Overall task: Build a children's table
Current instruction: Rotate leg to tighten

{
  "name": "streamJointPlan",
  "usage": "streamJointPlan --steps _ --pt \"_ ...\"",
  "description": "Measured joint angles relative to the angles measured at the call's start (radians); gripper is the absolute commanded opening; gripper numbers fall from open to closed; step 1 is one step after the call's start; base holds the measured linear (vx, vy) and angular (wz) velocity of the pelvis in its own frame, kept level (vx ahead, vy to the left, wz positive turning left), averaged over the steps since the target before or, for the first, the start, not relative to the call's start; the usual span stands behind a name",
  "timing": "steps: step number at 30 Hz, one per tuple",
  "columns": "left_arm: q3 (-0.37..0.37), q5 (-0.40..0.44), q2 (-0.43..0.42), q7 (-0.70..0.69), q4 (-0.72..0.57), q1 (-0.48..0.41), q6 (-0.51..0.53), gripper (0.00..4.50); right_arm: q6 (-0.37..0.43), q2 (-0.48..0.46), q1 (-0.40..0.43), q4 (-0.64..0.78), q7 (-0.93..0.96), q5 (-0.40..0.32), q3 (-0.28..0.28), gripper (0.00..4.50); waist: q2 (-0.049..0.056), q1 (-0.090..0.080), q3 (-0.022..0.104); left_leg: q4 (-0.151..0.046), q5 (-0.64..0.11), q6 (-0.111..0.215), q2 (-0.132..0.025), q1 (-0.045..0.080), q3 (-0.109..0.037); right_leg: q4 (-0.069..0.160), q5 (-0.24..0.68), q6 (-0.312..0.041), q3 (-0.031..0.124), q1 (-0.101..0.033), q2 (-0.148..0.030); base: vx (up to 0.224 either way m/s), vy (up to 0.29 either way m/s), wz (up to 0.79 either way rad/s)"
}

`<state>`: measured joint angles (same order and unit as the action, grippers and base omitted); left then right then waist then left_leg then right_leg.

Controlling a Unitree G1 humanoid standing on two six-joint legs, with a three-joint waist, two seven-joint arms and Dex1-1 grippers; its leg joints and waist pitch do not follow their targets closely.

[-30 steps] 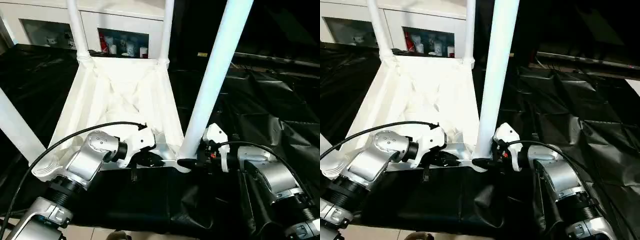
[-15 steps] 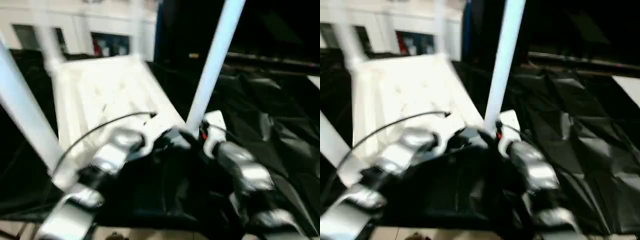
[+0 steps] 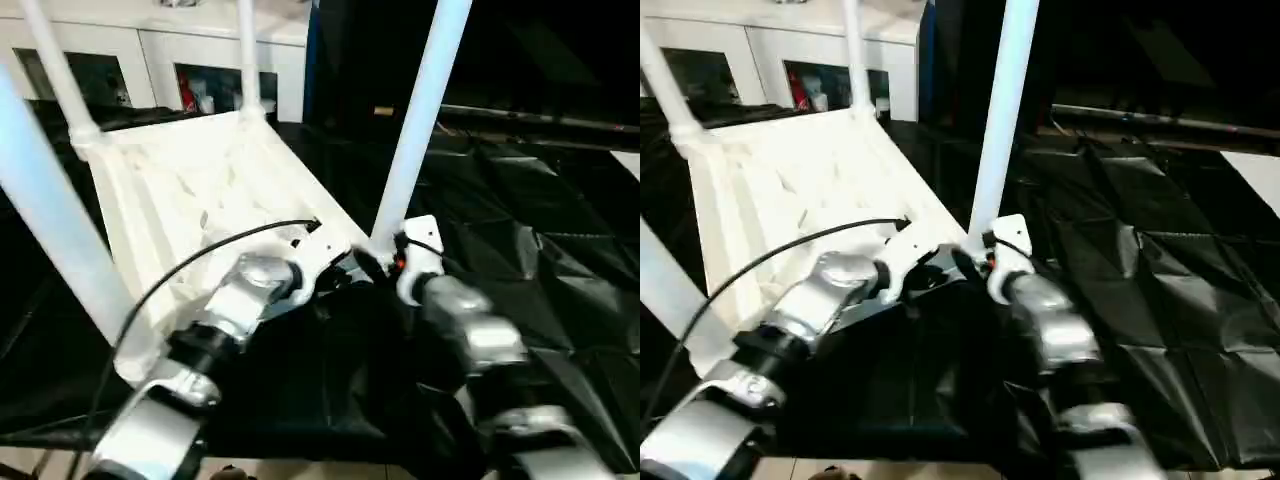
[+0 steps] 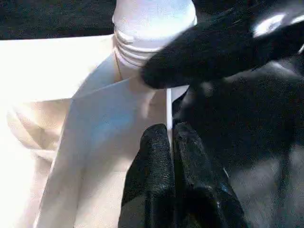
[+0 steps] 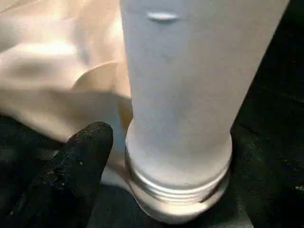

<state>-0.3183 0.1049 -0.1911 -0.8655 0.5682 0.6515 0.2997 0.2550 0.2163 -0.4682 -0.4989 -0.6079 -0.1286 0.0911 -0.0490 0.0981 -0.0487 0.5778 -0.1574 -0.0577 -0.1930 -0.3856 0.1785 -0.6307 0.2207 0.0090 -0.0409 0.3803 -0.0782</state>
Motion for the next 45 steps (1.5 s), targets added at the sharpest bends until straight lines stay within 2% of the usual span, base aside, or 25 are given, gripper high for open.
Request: streamJointPlan --steps 3,6,9,14,22,24,27,29,32,39,41,43,45 --pt "-0.018 -0.030 -0.066 -0.125 -0.068 -0.040 -0.025 0.00 0.014 0.106 0.052 0.107 -0.174 -0.027 0.048 3.88 0.001 0.015 -0.001 0.000 0.000 0.000 0.000 0.000 0.000 0.001 0.001 0.001 0.000 0.000 0.000 0.000 0.000 0.00" --pt "-0.033 -0.043 -0.100 -0.205 -0.095 -0.057 -0.047 0.00 0.036 0.150 0.073 0.190 -0.285 -0.061 0.066 3.88 0.001 0.026 -0.001 0.000 0.000 0.001 0.000 -0.001 0.002 0.001 0.001 0.001 0.000 0.000 -0.001 0.000 0.000 0.00" --pt "-0.039 -0.062 -0.136 -0.282 -0.128 -0.079 -0.059 0.00 0.073 0.206 0.099 0.267 -0.387 -0.098 0.082 3.88 0.001 0.029 -0.001 0.001 0.001 0.001 0.000 -0.001 0.004 0.002 0.001 0.001 0.001 -0.001 -0.003 0.000 0.000 0.00" --pt "-0.039 -0.084 -0.180 -0.356 -0.174 -0.107 -0.060 0.00 0.100 0.248 0.122 0.303 -0.450 -0.104 0.116 3.88 0.000 0.025 -0.002 0.000 0.001 0.001 0.000 -0.001 0.006 0.002 0.001 0.001 0.001 0.000 -0.004 0.000 0.000 0.00" --pt "-0.039 -0.089 -0.188 -0.373 -0.186 -0.112 -0.060 0.00 0.111 0.226 0.121 0.303 -0.438 -0.095 0.129 3.72 0.000 0.027 -0.002 0.000 0.001 0.001 0.000 -0.002 0.007 0.003 0.001 0.001 0.002 0.001 -0.004 0.000 0.000 0.00" --pt "-0.039 -0.089 -0.191 -0.373 -0.191 -0.115 -0.059 0.00 0.111 0.227 0.120 0.303 -0.438 -0.094 0.134 3.36 0.000 0.027 -0.002 0.000 0.001 0.001 0.000 -0.002 0.007 0.003 0.001 0.001 0.002 0.002 -0.004 0.000 0.000 0.00" --pt "-0.039 -0.089 -0.193 -0.377 -0.192 -0.116 -0.059 0.00 0.104 0.228 0.120 0.303 -0.434 -0.079 0.136 3.25 0.000 0.028 -0.002 0.000 0.001 0.001 0.000 -0.002 0.008 0.003 0.001 0.002 0.002 0.001 -0.004 0.000 0.000 0.00" --pt "-0.039 -0.089 -0.193 -0.377 -0.192 -0.116 -0.059 0.00 0.103 0.228 0.120 0.303 -0.433 -0.072 0.136 2.94 0.000 0.027 -0.002 0.000 0.001 0.001 0.000 -0.002 0.008 0.003 0.001 0.002 0.002 0.001 -0.004 0.000 0.000 0.00" --pt "-0.039 -0.089 -0.193 -0.377 -0.192 -0.116 -0.059 0.00 0.103 0.228 0.120 0.303 -0.431 -0.073 0.136 2.75 0.000 0.027 -0.002 0.000 0.001 0.001 0.000 -0.002 0.008 0.003 0.001 0.002 0.002 0.001 -0.004 0.000 0.000 0.00" --pt "-0.039 -0.088 -0.192 -0.368 -0.191 -0.116 -0.059 0.00 0.109 0.224 0.120 0.303 -0.426 -0.074 0.134 2.67 0.000 0.027 -0.002 0.000 0.001 0.001 0.000 -0.002 0.008 0.003 0.001 0.002 0.002 0.001 -0.004 0.000 0.000 0.00" --pt "-0.034 -0.073 -0.172 -0.322 -0.167 -0.107 -0.059 0.00 0.106 0.185 0.121 0.280 -0.365 -0.066 0.114 2.67 -0.002 0.024 -0.001 0.000 0.001 0.001 0.000 -0.001 0.008 0.002 0.001 0.001 0.002 0.001 -0.004 0.000 0.000 0.00" --pt "-0.024 -0.047 -0.132 -0.236 -0.113 -0.078 -0.056 0.00 0.092 0.111 0.109 0.211 -0.240 -0.051 0.070 2.67 -0.005 0.015 0.001 0.001 0.001 0.001 0.000 0.001 0.008 0.000 -0.001 0.000 0.002 0.001 -0.004 0.000 0.000 0.00" --pt "-0.011 -0.024 -0.082 -0.138 -0.064 -0.047 -0.030 0.00 0.084 0.039 0.075 0.142 -0.090 -0.037 0.028 2.67 -0.006 0.000 0.002 0.001 0.001 0.001 0.001 0.002 0.008 0.001 -0.003 0.003 0.001 0.002 -0.006 0.000 0.000 0.00"
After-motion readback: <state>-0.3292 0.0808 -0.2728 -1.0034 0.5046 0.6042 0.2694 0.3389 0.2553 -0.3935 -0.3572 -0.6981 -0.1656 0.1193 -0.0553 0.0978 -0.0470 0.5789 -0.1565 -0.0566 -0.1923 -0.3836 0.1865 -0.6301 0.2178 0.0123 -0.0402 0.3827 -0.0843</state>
